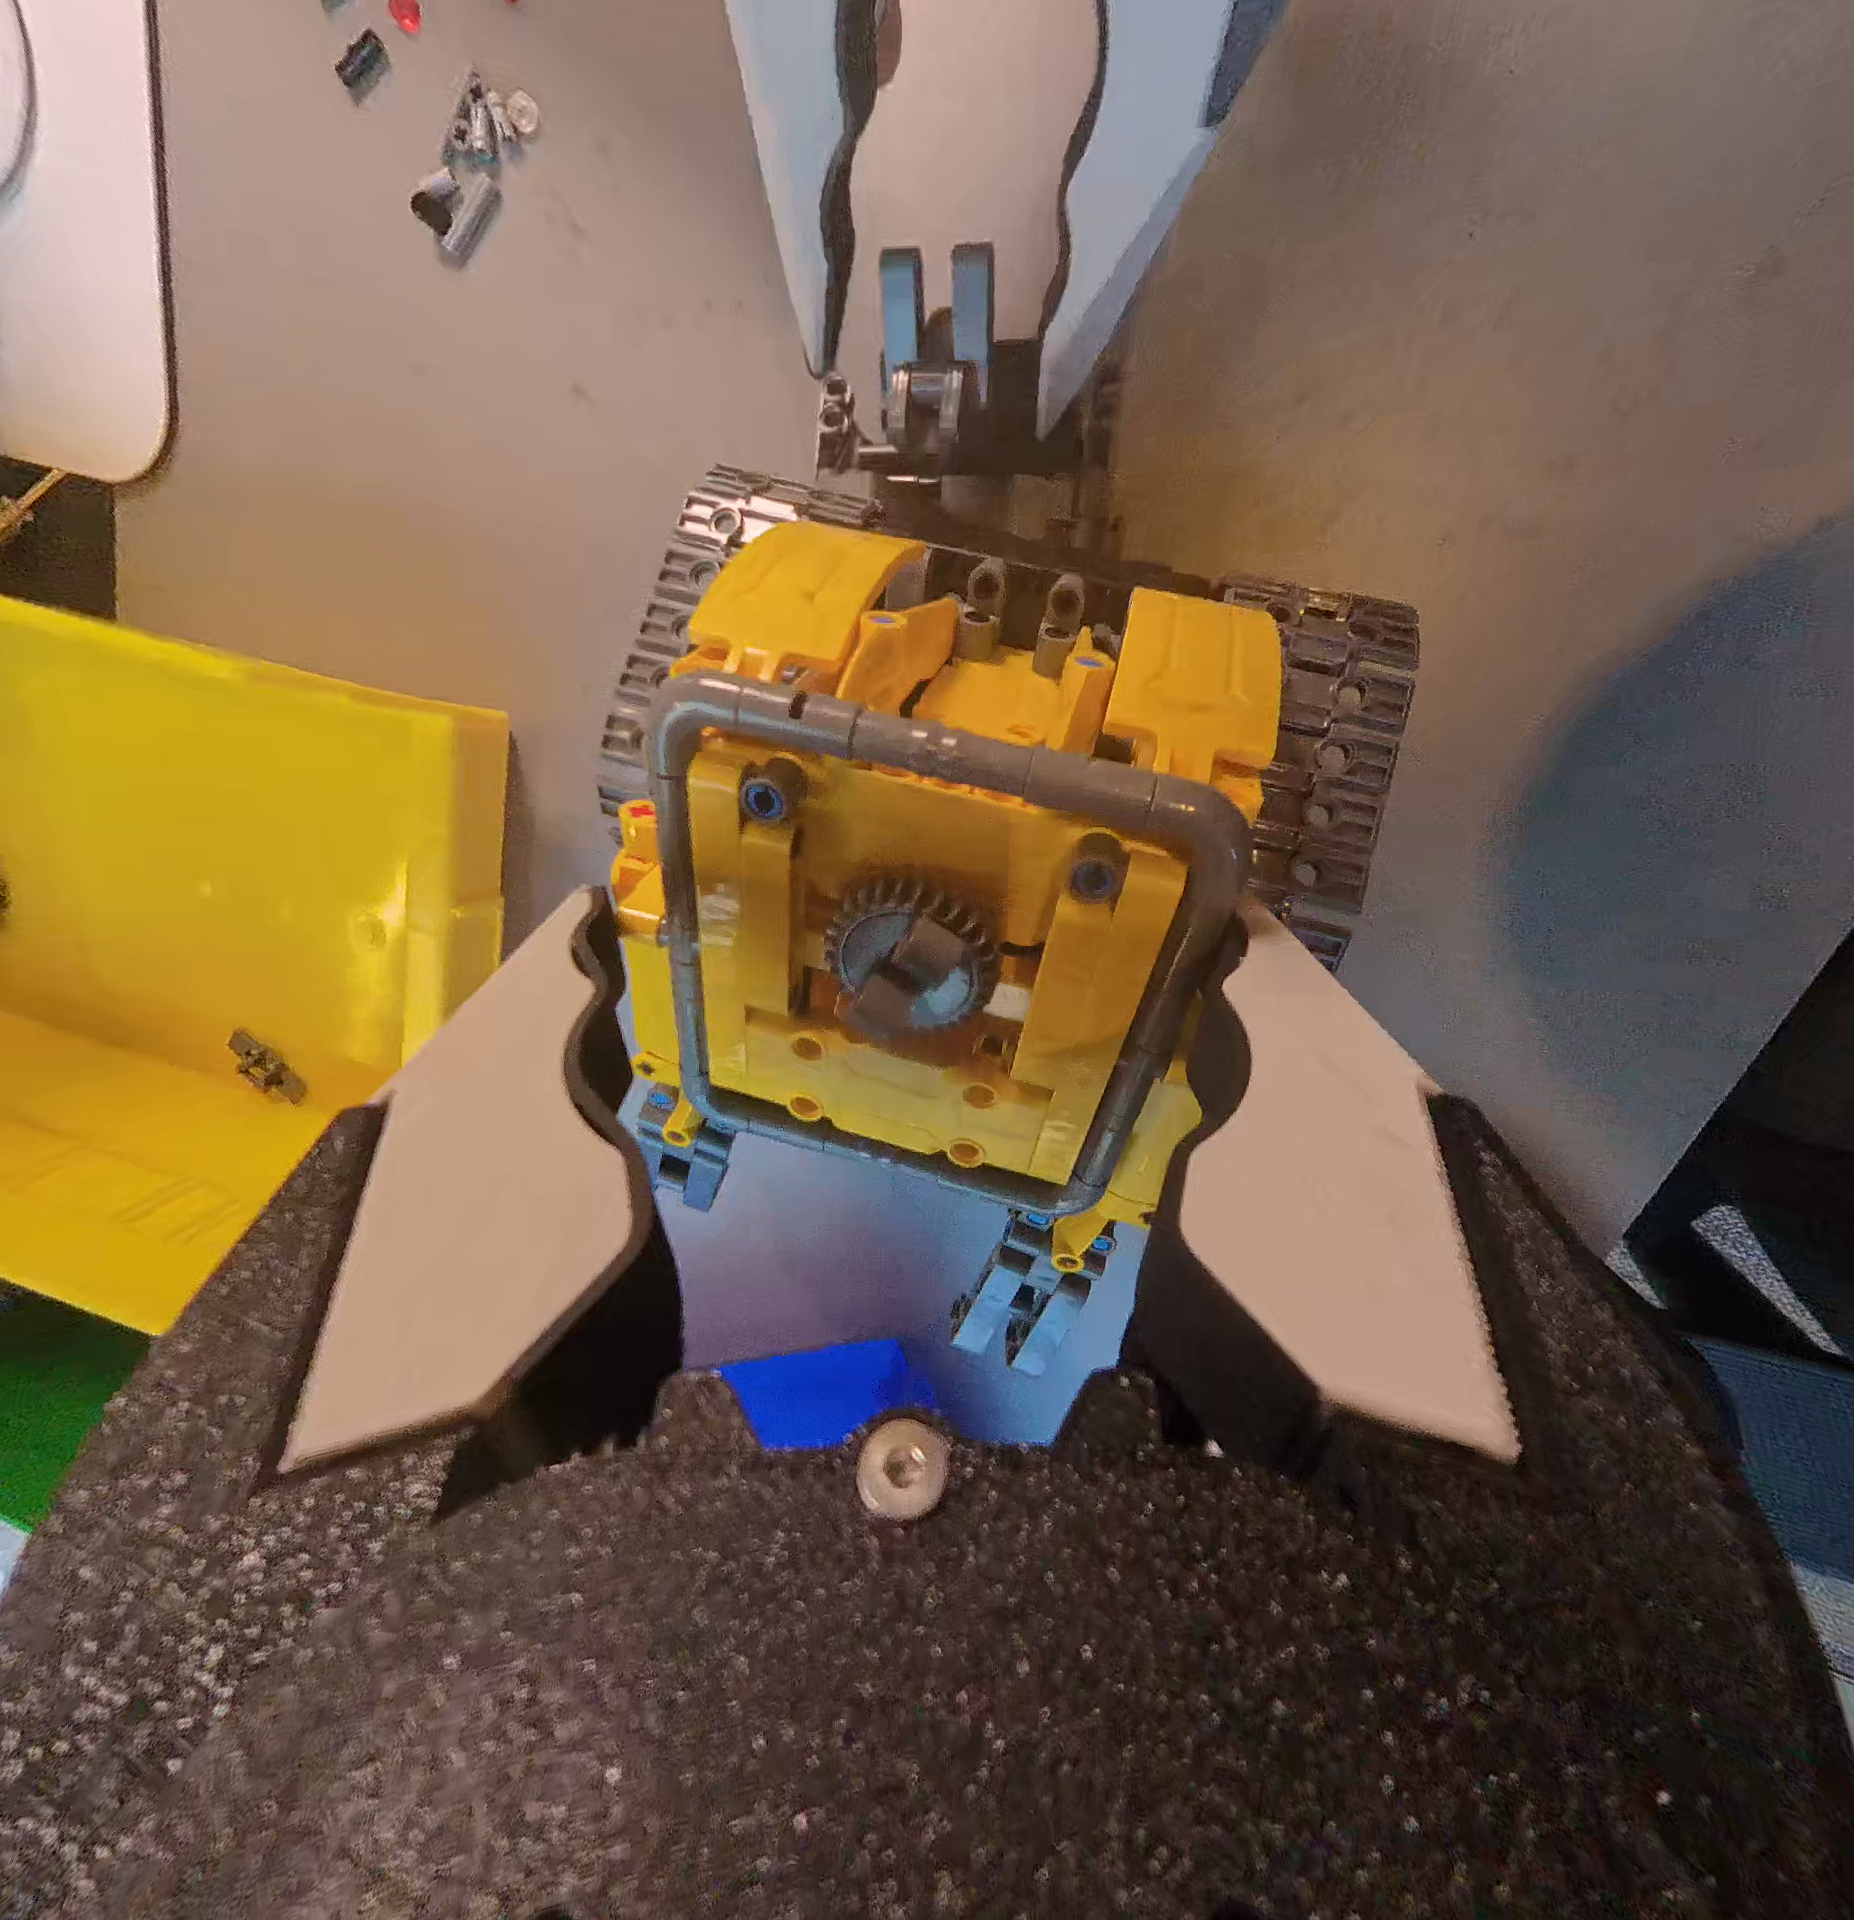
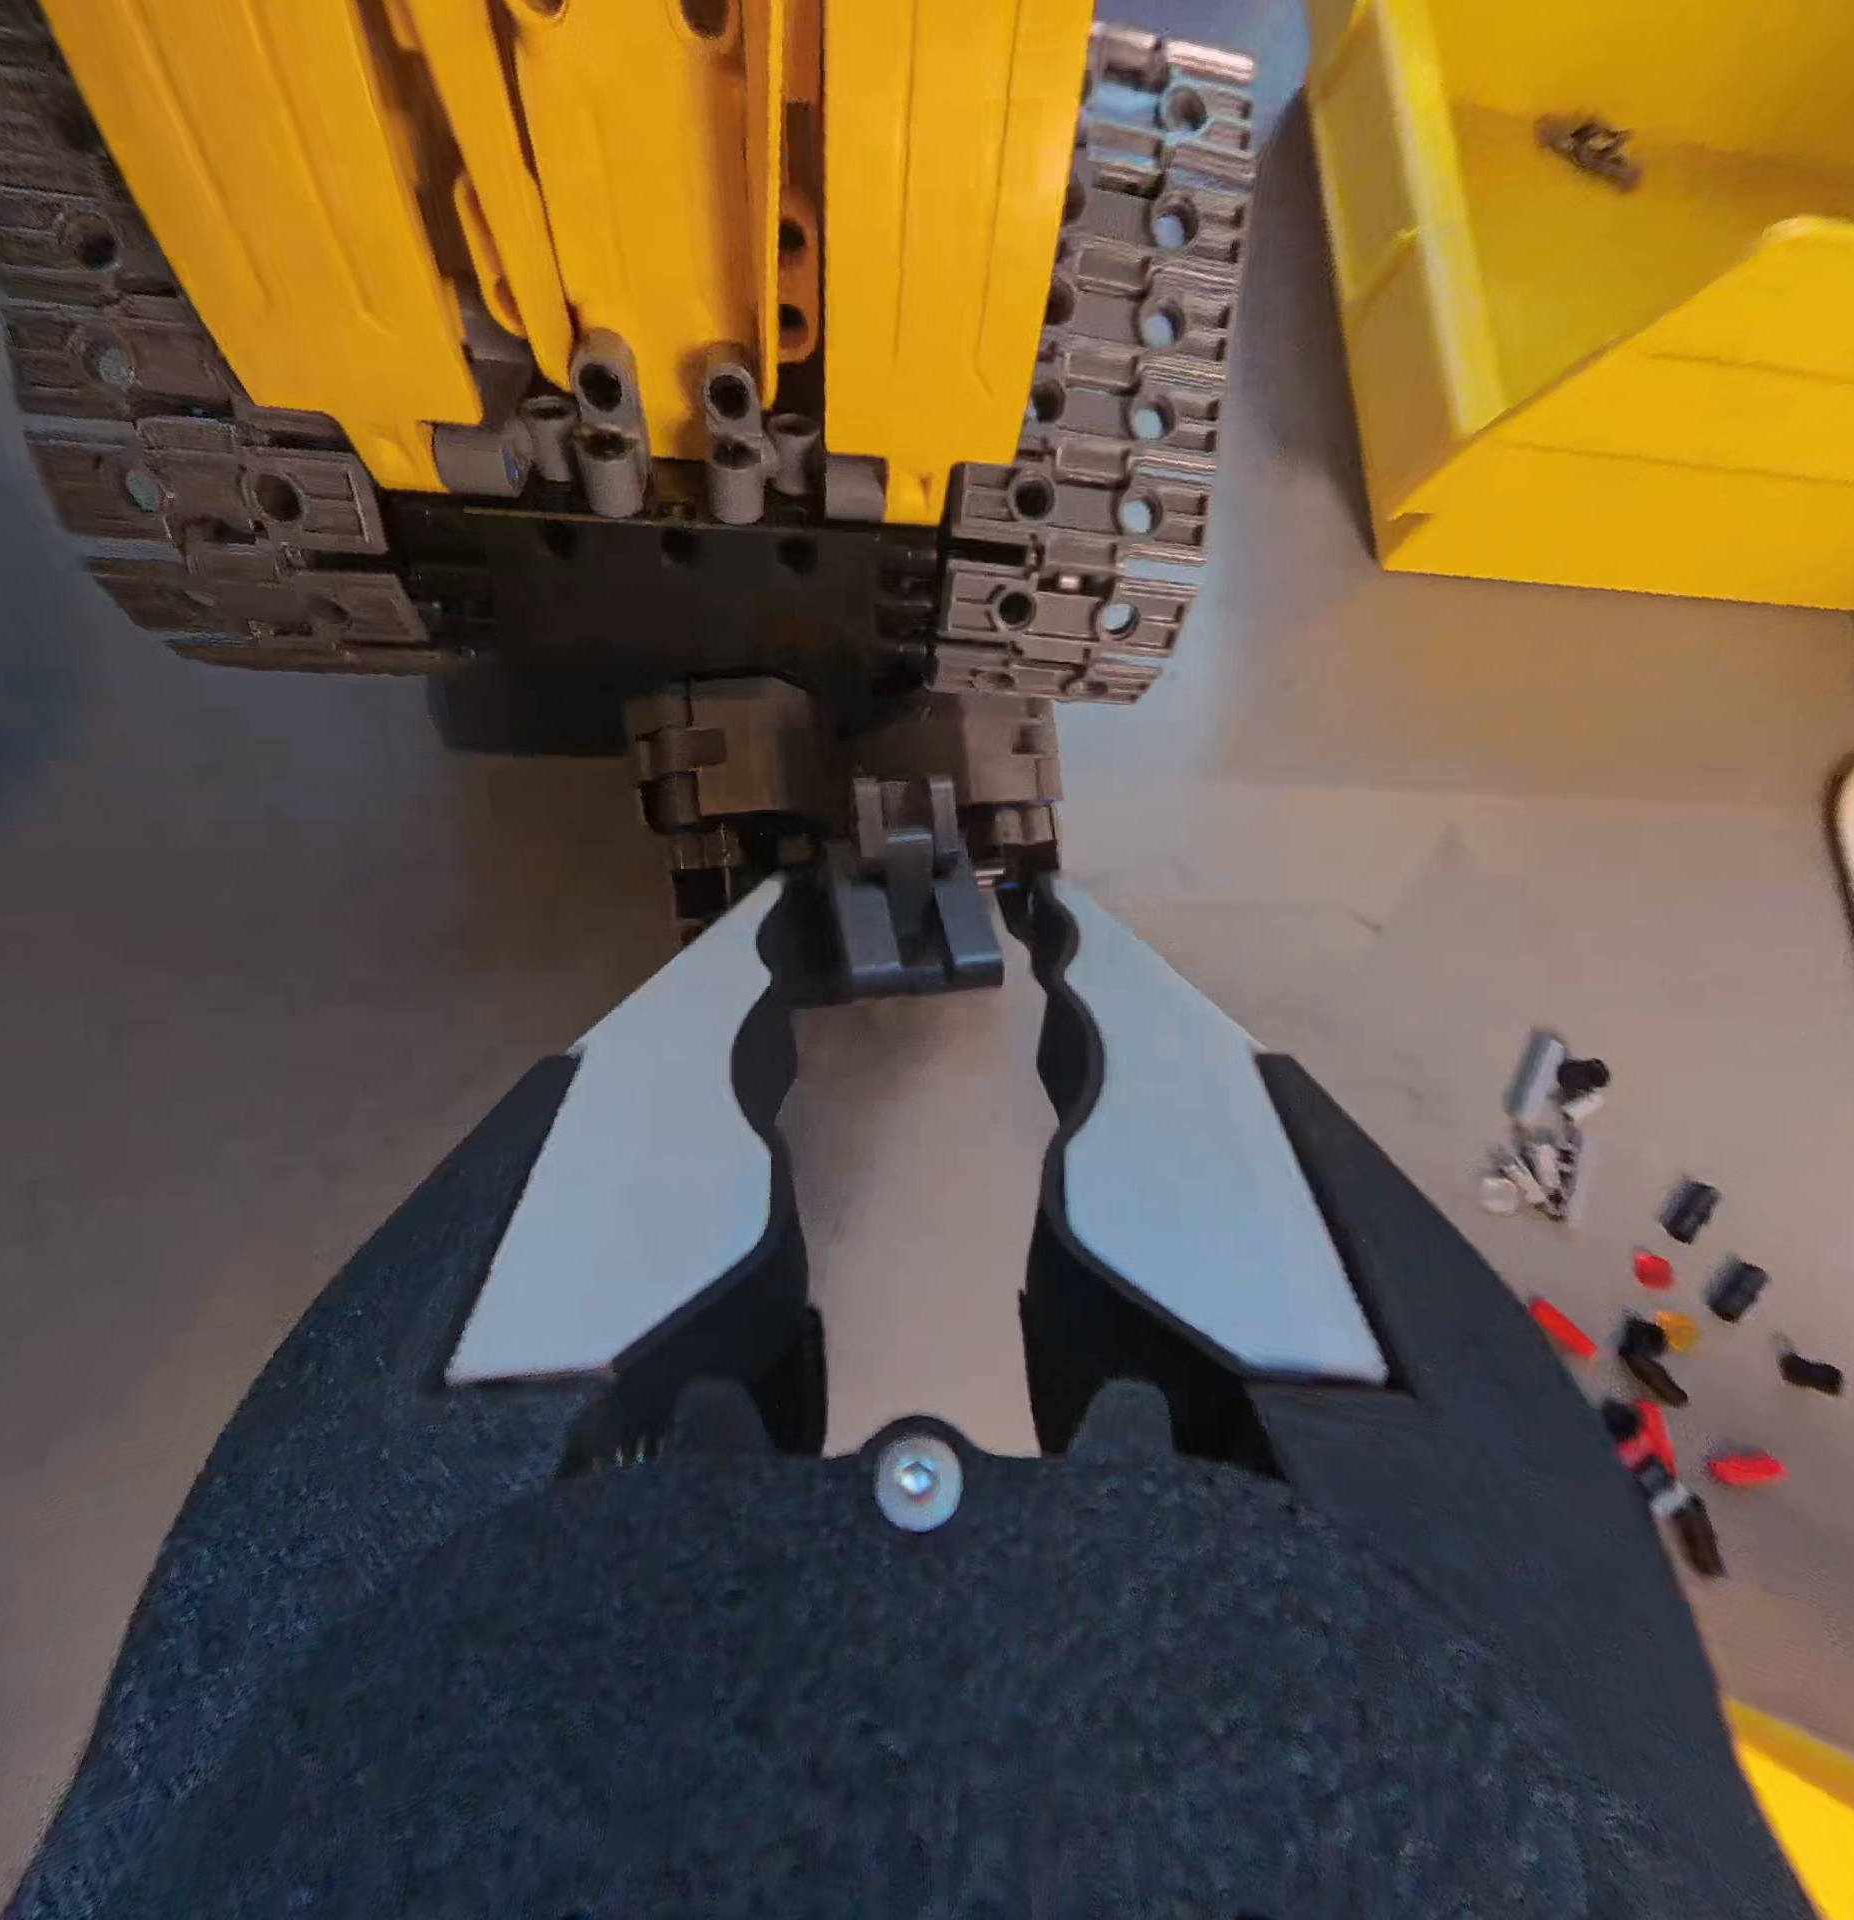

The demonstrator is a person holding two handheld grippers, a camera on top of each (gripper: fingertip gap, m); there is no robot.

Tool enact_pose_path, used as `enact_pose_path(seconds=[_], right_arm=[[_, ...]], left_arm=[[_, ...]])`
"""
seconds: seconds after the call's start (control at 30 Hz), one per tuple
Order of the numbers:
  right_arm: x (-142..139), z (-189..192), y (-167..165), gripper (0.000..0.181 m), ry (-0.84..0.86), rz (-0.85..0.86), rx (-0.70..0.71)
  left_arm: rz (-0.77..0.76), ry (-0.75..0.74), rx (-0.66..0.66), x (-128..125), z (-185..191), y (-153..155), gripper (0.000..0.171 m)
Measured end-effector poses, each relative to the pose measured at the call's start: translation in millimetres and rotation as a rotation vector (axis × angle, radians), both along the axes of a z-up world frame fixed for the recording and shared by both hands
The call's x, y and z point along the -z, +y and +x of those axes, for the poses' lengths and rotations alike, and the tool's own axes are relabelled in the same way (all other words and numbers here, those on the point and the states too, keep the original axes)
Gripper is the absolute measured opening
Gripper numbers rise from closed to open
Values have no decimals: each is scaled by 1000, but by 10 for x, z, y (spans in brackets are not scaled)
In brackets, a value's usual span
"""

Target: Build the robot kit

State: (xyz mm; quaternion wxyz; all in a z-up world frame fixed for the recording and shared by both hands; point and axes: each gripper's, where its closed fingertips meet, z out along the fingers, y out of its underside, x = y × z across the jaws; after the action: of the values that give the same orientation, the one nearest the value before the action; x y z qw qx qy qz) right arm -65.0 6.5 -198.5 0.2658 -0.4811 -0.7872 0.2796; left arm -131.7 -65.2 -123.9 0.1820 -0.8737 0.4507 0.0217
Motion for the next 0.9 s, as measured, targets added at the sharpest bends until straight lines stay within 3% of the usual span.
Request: enact_pose_path(seconds=[0.07, 0.2, 0.53, 0.67, 0.7, 0.8, 0.9], right_arm=[[45, 46, -64, 28, -27, -36, -66], [25, 231, -72, 26, -30, -72, -74], [45, 1146, 176, 26, -87, -92, 91], [43, 1259, 242, 27, -64, -94, 139], [49, 1270, 246, 27, -61, -85, 147], [45, 1311, 249, 27, -53, -51, 164], [-19, 1325, 229, 27, -23, -41, 174]], left_arm=[[3, 4, 3, 25, 64, 14, 110], [11, 5, 10, 73, 171, 63, 110], [40, -61, 62, 186, 764, 300, 103], [19, -94, 145, 152, 936, 305, 102], [15, -126, 166, 74, 951, 286, 97], [20, -236, 169, -212, 886, 248, 54], [20, -252, 114, -274, 705, 243, 39]])
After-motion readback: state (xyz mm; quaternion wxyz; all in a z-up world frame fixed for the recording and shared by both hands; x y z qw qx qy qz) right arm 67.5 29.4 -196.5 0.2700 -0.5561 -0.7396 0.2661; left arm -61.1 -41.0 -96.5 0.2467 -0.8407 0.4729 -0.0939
